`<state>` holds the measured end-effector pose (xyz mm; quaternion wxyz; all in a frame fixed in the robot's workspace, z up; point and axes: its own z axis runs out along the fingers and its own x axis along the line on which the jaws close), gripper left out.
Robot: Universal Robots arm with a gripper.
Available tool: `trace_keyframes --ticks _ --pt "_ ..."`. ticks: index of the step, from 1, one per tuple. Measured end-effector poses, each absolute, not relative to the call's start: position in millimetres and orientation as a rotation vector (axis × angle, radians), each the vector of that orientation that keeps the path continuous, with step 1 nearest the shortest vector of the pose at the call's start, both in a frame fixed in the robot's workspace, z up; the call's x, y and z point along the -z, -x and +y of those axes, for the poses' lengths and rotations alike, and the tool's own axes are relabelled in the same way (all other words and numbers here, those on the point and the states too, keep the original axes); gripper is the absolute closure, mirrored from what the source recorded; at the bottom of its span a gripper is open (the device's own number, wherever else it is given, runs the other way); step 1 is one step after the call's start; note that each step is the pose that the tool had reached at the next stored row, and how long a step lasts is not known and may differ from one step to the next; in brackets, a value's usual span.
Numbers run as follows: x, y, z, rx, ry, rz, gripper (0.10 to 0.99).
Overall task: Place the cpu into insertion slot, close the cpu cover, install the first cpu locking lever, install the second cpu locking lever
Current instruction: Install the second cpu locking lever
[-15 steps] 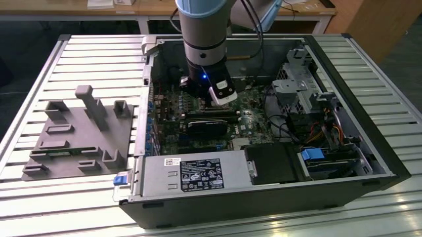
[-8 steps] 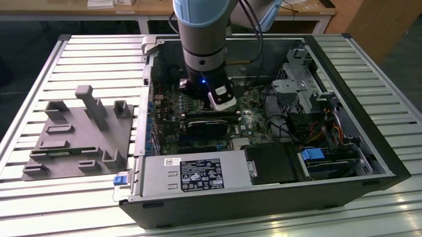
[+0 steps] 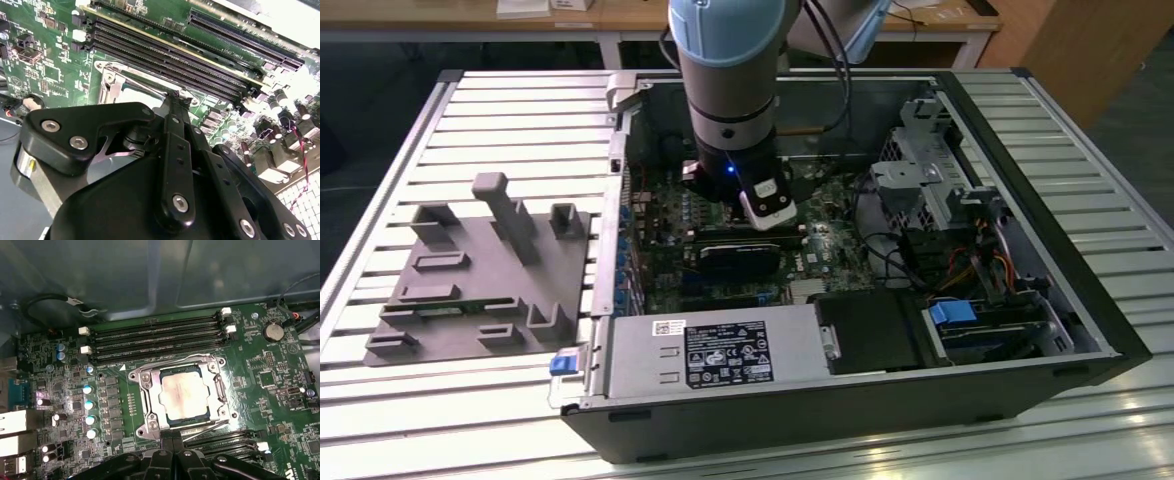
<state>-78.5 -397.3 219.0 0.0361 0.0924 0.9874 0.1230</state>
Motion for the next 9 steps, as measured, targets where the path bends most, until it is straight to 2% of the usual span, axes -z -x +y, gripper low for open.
trace_keyframes --ticks 9 --pt "-215.3 80.6 -403.5 -0.406 -0.285 3.031 0.984"
